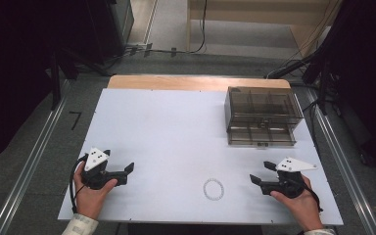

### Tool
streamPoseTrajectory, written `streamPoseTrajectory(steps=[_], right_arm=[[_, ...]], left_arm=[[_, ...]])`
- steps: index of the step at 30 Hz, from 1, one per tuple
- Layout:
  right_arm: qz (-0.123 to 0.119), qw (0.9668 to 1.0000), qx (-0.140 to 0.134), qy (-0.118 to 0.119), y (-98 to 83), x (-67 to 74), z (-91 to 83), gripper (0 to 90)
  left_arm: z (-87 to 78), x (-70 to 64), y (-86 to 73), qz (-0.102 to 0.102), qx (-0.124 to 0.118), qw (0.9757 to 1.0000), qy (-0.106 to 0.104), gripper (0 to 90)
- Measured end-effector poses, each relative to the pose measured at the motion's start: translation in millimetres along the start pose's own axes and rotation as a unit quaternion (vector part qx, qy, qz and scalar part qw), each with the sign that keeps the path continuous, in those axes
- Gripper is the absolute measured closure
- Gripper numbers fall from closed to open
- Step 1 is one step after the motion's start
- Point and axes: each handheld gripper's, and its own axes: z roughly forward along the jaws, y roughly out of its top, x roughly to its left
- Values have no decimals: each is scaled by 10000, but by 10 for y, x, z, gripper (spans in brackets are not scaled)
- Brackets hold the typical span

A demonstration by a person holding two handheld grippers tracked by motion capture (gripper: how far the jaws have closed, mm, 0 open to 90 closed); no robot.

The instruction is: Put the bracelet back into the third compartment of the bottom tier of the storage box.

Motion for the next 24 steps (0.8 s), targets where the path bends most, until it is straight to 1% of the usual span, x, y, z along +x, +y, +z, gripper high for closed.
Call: streamPoseTrajectory(steps=[7,11,16,17,22,24], right_arm=[[-51,10000,52,37,14,44,25,225],[-49,10000,24,57,24,57,25,225],[-98,9999,28,94,35,83,39,227],[-137,9999,17,87,42,96,41,230],[-160,9998,45,100,50,119,51,234],[-164,9998,9,117,54,127,53,236]], left_arm=[[-10,1,0,-9,-9,10000,13,28],[-12,1,-2,1,-9,10000,11,28],[-14,-1,-2,-11,-39,10000,10,28],[-17,-1,-3,-14,-44,10000,8,28],[-16,-4,-3,-6,-50,10000,-8,28],[-16,-6,-4,2,-58,10000,-16,29]])
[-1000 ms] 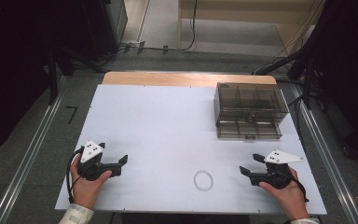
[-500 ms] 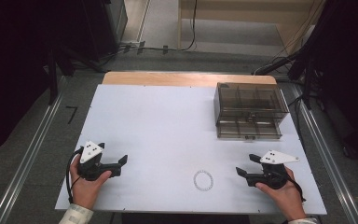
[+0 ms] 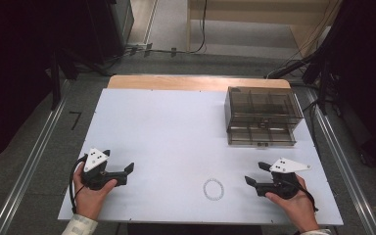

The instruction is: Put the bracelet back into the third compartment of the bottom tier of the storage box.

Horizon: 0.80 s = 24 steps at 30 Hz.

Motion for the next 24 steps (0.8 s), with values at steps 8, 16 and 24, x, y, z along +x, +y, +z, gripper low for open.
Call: streamPoseTrajectory(steps=[8,16,24], right_arm=[[-16,10000,-55,61,23,59,18,257],[-22,9999,-39,133,43,103,41,263],[-46,9998,-31,191,57,135,55,285]], left_arm=[[1,-6,0,19,11,10000,-9,28],[11,-14,-1,54,26,10000,-32,28],[11,-19,-2,55,15,10000,-35,29]])
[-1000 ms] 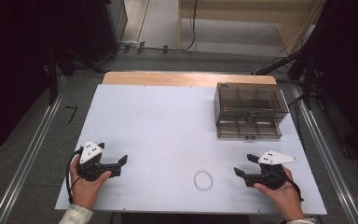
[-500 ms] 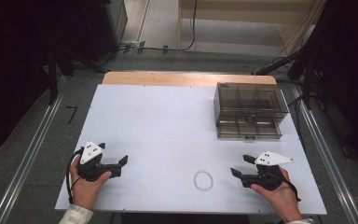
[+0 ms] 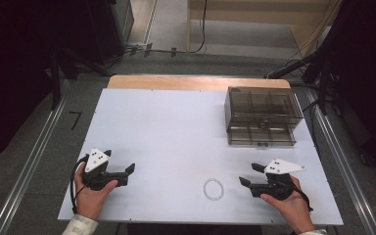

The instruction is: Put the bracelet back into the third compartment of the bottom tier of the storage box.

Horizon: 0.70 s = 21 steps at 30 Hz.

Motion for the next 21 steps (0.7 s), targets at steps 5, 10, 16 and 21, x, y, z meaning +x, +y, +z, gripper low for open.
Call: streamPoseTrajectory(steps=[5,10,16,21], right_arm=[[-24,10000,9,71,19,41,34,313],[-51,9999,22,134,32,78,72,333],[-88,9998,34,167,44,93,99,357],[-115,9997,70,219,48,106,117,374]], left_arm=[[1,-4,1,10,-1,10000,-5,29],[5,-4,-1,1,3,10000,-17,29],[5,-3,-2,1,-2,10000,-19,29],[8,-4,-3,1,2,10000,-20,29]])
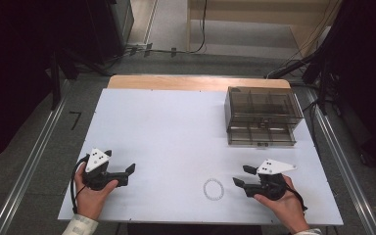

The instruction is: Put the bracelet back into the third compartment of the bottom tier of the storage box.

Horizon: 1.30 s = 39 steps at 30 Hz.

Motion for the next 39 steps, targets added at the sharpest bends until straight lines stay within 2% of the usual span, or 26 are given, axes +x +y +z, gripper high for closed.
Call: streamPoseTrajectory(steps=[7,15,20,26,35,39], right_arm=[[-7,9999,92,80,8,19,31,391],[-186,9995,215,163,36,95,132,411],[-121,9993,247,252,39,123,181,433],[-218,9987,327,336,51,183,263,449],[-221,9981,373,440,63,186,300,540],[-244,9980,381,447,61,214,317,544]], left_arm=[[-4,-2,1,-15,-9,10000,1,29],[-12,3,1,-6,-3,10000,-2,29],[-8,5,-1,-12,-1,10000,-7,29],[-13,4,0,-5,-6,10000,-11,29],[-8,8,-3,-10,-10,10000,-7,29],[-5,4,-2,-14,-5,10000,-4,29]])
